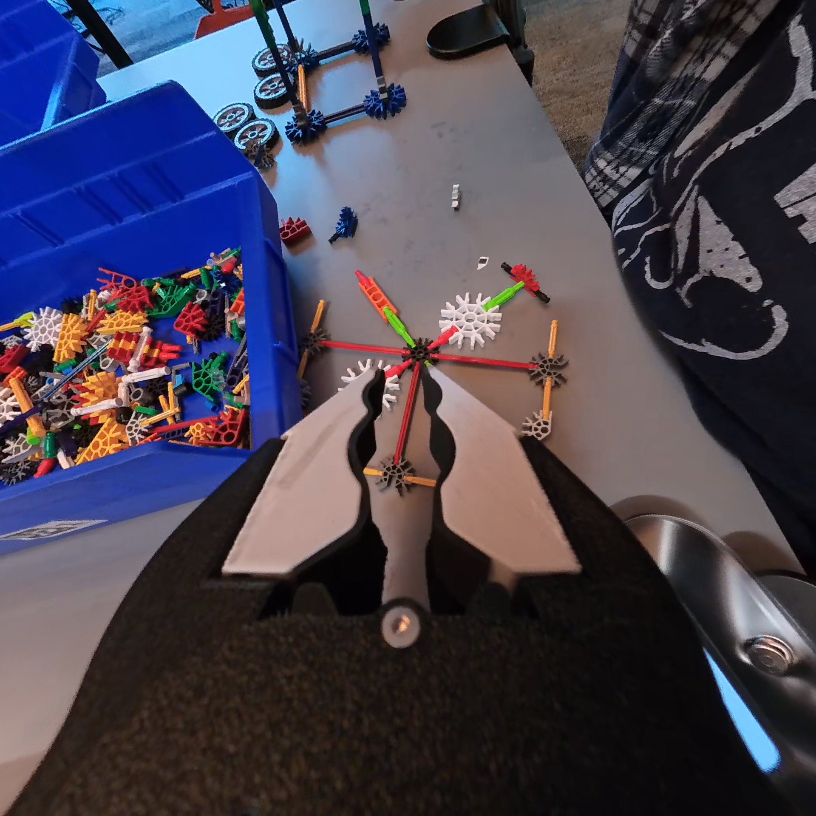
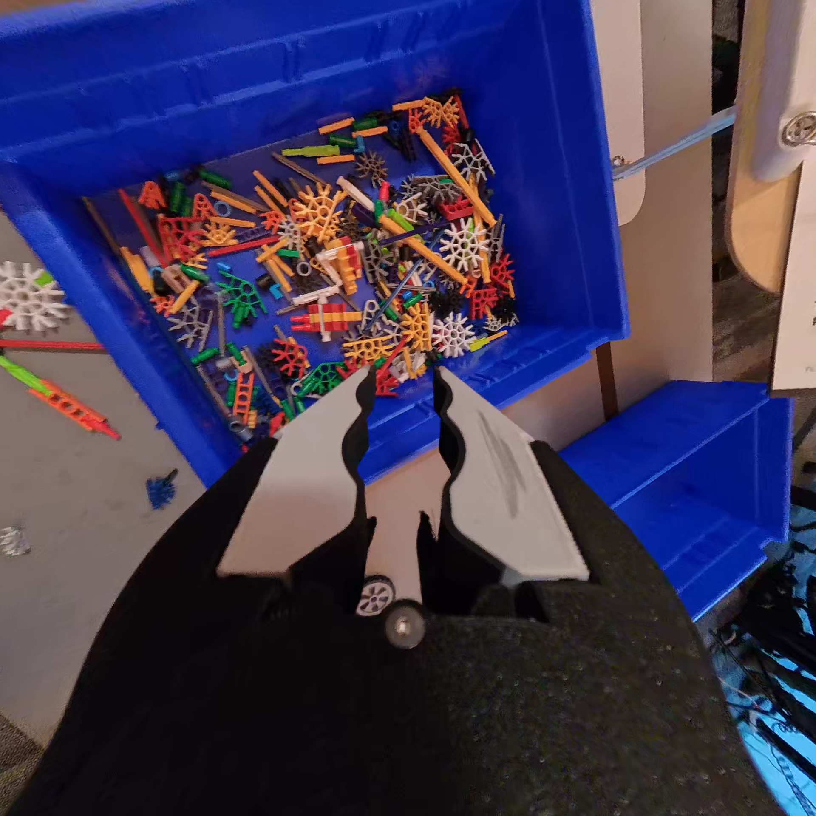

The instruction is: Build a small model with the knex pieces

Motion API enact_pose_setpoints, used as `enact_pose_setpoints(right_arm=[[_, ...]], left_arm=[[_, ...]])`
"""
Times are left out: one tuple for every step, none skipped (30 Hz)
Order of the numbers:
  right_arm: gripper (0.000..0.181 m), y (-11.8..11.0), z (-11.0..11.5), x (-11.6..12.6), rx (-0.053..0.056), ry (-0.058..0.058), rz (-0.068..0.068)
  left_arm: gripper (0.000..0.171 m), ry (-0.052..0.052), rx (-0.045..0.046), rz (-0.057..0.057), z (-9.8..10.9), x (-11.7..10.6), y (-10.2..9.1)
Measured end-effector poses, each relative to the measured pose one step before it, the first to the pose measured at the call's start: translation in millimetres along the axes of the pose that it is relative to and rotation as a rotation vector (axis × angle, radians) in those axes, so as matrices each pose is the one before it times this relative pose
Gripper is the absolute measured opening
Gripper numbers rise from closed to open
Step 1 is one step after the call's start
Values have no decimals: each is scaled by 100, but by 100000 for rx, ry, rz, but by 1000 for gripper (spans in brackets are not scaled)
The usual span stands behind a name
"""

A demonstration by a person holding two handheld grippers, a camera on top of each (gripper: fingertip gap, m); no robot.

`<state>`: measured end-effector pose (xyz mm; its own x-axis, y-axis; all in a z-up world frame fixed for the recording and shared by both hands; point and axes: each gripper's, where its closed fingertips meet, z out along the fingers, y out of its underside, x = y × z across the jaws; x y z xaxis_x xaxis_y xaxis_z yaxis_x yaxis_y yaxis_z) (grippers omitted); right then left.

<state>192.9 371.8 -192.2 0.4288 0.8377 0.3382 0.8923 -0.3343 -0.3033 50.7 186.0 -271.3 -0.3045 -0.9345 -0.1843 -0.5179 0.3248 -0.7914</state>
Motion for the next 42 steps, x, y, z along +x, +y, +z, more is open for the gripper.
enact_pose_setpoints(right_arm=[[28, -132, 514, 627, -1369, 1053, 601], [31, -173, 591, 579, -1191, 598, 1294], [37, -324, 705, 269, -246, -1220, 1258], [53, -438, 832, 251, 496, -1197, 1356], [69, -325, 957, 414, -249, -21, 1239], [79, -141, 1052, 203, -1383, -1352, 664], [86, -133, 1036, -148, -1332, -3465, -343], [88, -239, 918, 19, -78, -2719, -1117], [88, -30, 859, 285, -913, -1059, -1776], [94, 369, 841, 163, -2756, -1786, -2311], [98, 558, 739, 119, -3402, -2117, -1885], [97, 500, 544, 287, -2725, -1017, -1216], [93, 491, 365, 308, -2630, -682, -1182], [89, 349, 282, 241, -2026, -1034, -1001], [83, 131, 186, 406, -1161, -325, 772], [75, 36, 105, 462, -1325, -442, 2319], [65, -86, -41, 319, -941, -985, 949], [58, -257, -121, 59, -139, -2039, 38], [52, -381, -51, 52, 181, -1988, 980], [49, -125, 99, 259, -2085, -219, 1118], [47, 171, 226, 182, -4549, 634, -1034], [47, 240, 289, -9, -5072, 1112, -3043], [35, 433, 332, 238, -6676, 2946, -2785], [34, 339, 343, 252, -6197, 2616, -1964], [28, -113, 279, -94, -2870, -156, -1537], [27, -562, 253, -366, 226, -2676, -387], [26, -510, 296, -162, 76, -2311, 1347], [21, 19, 364, 380, -2982, 718, 1587], [20, 369, 386, 552, -4799, 1987, 1259], [20, 255, 380, 359, -4086, 927, 1095], [18, 32, 372, 186, -2650, 522, 433], [12, 268, 420, 212, -4011, 1189, -390], [9, 392, 455, 200, -4764, 1705, -1499], [5, 46, 347, 280, -2395, 2371, -1196], [1, -37, 315, 85, -1617, 942, -33], [3, 31, 341, -244, -1476, -811, -944], [0, 38, 80, 86, -694, 943, -693], [0, -21, -11, -11, -237, -490, 1029], [0, -148, -101, -217, 1135, -1609, 56], [0, -547, -443, -751, 4613, -4958, -683], [0, -1228, -866, -1366, 9160, -9304, 489], [0, -1603, -1018, -1498, 11197, -9697, 365]], left_arm=[[16, -138, 19, -104, 11, -41, 10], [17, -25, 148, -225, -3, -22, -3], [16, 15, 202, -213, -3, -22, 6], [16, 80, 95, -241, 21, -23, 0], [17, 9, -99, -134, 32, -12, 29], [17, 35, -53, 48, 35, 15, 2], [17, 162, 119, 40, 18, 50, -18], [17, 115, 174, -21, 25, 43, -39], [17, 92, 91, -20, 17, 44, -14], [17, 20, -52, 22, 19, 21, 12], [17, -110, -296, 82, 20, -11, 60], [17, -194, -222, 102, 2, -29, 55], [17, 17, 101, -182, -8, -29, 7], [17, 147, 324, -300, -6, -15, -37], [17, 84, 182, -94, 2, -11, -24], [17, -93, -97, 93, 14, -33, 14], [17, -4, -51, 4, 23, -27, 6], [17, 135, 92, -189, 20, -5, 10], [17, 38, -63, -75, 22, -1, 17], [18, -139, -344, 167, 18, -12, 63], [18, -166, -273, 183, 19, -23, 32], [18, 52, -12, 62, 17, 6, -12], [17, 72, 65, 30, 13, 5, -14], [17, -55, -118, 48, 12, -25, 17], [18, -111, -163, 74, 15, -33, 31], [18, -77, -171, 55, 10, -19, 21], [18, -104, -109, 45, 5, -28, 21], [18, -95, -35, 144, -7, -16, -6], [17, -81, -36, 132, 7, -14, -3], [17, -43, -60, 58, 8, -21, 14], [18, -2, -164, 36, 21, -13, 39], [18, -98, -304, 110, 30, -31, 69], [18, -60, -353, 70, 33, -21, 84], [18, 19, -320, 6, 33, -24, 86], [18, 12, -277, 18, 33, -9, 65], [18, -28, -295, 101, 37, -18, 75], [18, 3, -253, 101, 29, -18, 54], [18, 138, -38, -25, 36, -1, 19], [18, 157, -4, -95, 25, 8, 12], [18, 54, -190, 139, 30, 4, 30], [18, -1, -230, 165, 33, -4, 44], [18, 112, -97, 28, 34, 1, 24]])
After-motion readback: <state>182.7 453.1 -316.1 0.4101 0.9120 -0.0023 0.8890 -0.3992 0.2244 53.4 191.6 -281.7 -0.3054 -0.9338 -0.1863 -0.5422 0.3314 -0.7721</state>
